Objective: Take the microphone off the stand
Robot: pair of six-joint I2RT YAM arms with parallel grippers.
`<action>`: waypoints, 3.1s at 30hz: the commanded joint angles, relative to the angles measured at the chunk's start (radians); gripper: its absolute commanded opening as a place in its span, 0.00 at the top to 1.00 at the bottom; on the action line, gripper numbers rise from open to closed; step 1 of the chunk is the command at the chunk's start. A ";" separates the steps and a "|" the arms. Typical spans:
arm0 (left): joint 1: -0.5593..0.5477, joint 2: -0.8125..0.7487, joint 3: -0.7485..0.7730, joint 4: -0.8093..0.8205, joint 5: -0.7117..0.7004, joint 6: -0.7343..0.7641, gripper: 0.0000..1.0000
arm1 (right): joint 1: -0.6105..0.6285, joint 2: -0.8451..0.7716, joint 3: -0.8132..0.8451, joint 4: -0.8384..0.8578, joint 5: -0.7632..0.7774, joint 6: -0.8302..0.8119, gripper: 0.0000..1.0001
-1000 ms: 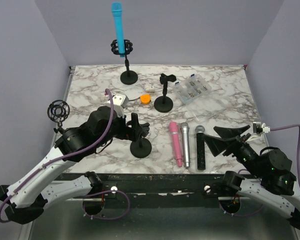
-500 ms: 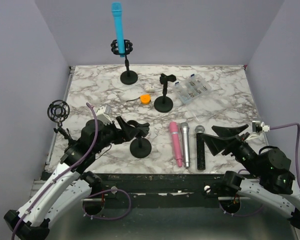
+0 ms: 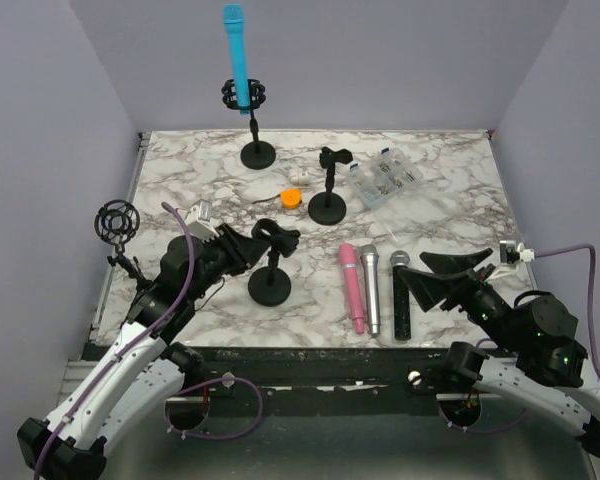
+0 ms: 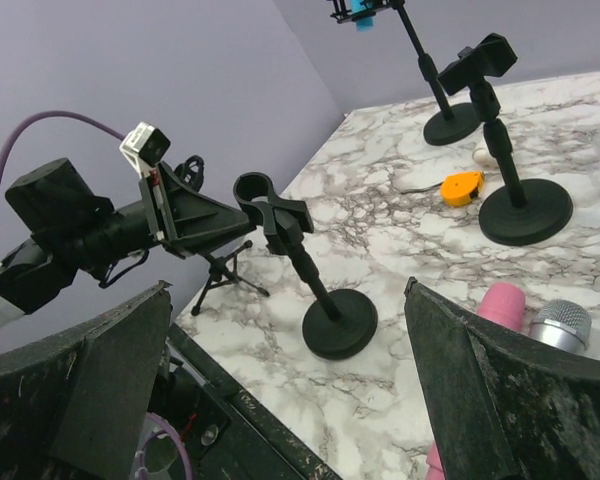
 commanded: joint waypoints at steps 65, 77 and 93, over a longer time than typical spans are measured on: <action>0.894 0.651 0.285 0.529 0.648 -0.061 0.37 | 0.006 0.714 0.095 0.324 -0.125 0.030 0.00; 0.878 0.501 0.393 0.210 0.465 0.192 0.18 | 0.006 0.971 0.297 0.256 -0.050 0.024 0.00; 0.656 0.427 0.484 0.197 0.338 0.474 0.16 | 0.006 1.178 0.587 0.218 -0.020 -0.017 0.00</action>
